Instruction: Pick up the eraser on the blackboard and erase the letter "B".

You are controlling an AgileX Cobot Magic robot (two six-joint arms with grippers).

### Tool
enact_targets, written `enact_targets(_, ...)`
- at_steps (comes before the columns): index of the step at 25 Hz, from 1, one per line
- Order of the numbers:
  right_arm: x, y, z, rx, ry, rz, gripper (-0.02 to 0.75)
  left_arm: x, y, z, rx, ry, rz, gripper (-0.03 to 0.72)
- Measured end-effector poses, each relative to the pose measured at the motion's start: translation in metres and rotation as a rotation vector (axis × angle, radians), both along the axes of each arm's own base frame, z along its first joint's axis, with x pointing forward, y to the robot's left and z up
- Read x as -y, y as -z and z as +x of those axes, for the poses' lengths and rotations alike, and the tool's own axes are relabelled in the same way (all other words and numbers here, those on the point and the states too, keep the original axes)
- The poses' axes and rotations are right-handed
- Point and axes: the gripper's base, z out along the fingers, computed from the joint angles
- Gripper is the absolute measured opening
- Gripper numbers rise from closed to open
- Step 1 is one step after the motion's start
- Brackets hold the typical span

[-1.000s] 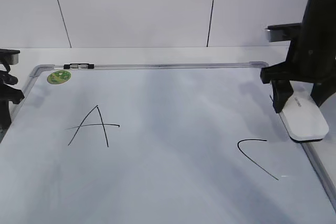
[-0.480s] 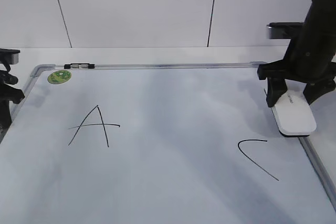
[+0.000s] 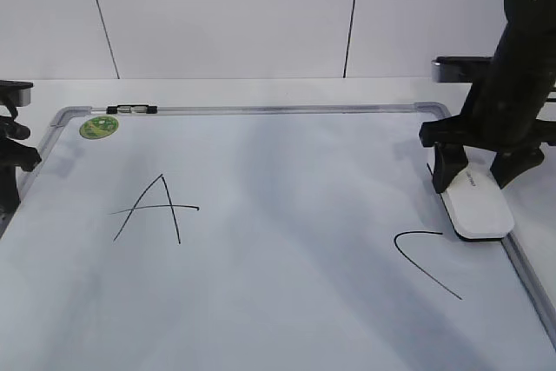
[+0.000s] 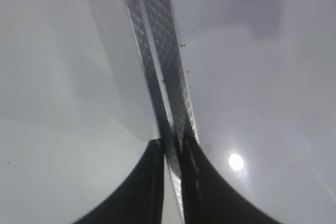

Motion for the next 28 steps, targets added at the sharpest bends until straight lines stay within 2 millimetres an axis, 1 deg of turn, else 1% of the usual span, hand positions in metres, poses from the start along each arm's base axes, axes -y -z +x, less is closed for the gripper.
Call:
enact_targets(8,0.000,0.005,0.003,0.006,-0.003,0.000,0.550,0.000,0.000,0.000,0.000,-0.001,-0.002,0.045)
enact_targets(13,0.000,0.016,0.005,-0.018,-0.005,-0.007,0.550,0.000,0.000,0.000,0.000,-0.001,-0.002,0.045)
enact_targets(28,0.000,0.016,0.005,-0.019,-0.007,-0.012,0.551,0.000,0.000,0.000,0.000,-0.001,-0.002,0.045)
